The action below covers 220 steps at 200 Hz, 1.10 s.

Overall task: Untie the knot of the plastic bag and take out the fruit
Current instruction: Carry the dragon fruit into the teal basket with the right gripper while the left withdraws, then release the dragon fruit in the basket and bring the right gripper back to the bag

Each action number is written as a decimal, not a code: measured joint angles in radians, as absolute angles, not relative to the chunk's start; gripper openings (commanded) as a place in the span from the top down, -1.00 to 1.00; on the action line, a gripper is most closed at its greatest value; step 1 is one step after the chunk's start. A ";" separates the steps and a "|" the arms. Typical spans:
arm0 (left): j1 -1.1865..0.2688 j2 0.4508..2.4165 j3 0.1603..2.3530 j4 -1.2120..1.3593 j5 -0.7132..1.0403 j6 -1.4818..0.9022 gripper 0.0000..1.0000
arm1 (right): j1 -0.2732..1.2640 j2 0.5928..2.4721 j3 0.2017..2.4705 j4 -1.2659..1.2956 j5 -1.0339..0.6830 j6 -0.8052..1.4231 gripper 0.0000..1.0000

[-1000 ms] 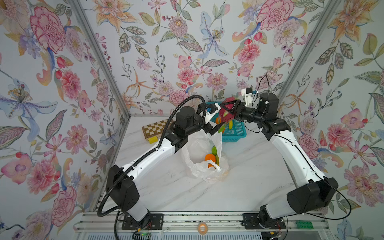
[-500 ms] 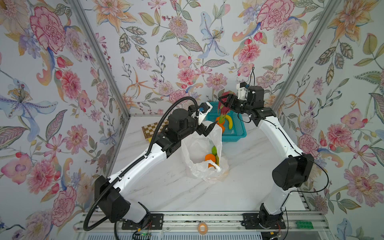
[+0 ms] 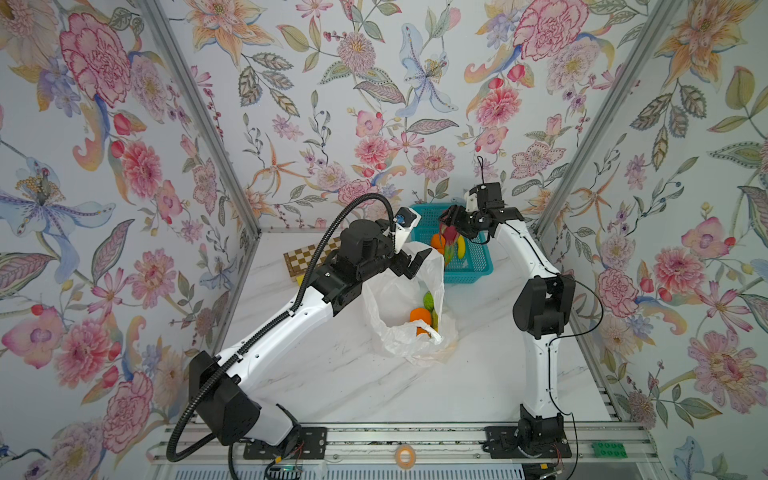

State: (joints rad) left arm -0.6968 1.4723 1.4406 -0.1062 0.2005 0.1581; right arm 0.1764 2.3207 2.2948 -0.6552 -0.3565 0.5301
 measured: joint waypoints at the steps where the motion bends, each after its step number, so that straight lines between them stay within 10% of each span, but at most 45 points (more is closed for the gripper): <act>1: -0.697 1.472 1.441 -0.107 0.200 0.158 -0.98 | 0.176 2.323 2.297 -0.657 -0.356 0.530 0.14; 96: -0.697 1.471 1.445 -0.227 0.182 0.105 -0.98 | 0.111 2.545 2.384 -0.763 -0.314 0.500 0.04; 161: -0.697 1.460 1.445 -0.237 0.166 0.088 -0.98 | 0.107 2.569 2.414 -0.783 -0.326 0.487 -0.97; 220: -0.697 1.433 1.443 -0.234 0.149 0.054 -0.92 | 0.083 2.509 2.415 -0.827 -0.325 0.470 -0.98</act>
State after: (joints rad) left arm -0.6968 1.4334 1.4425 -0.2344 0.1493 0.0540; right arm 0.0826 2.5092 2.4153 -0.8272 -0.3248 0.4698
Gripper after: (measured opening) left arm 0.973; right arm 0.988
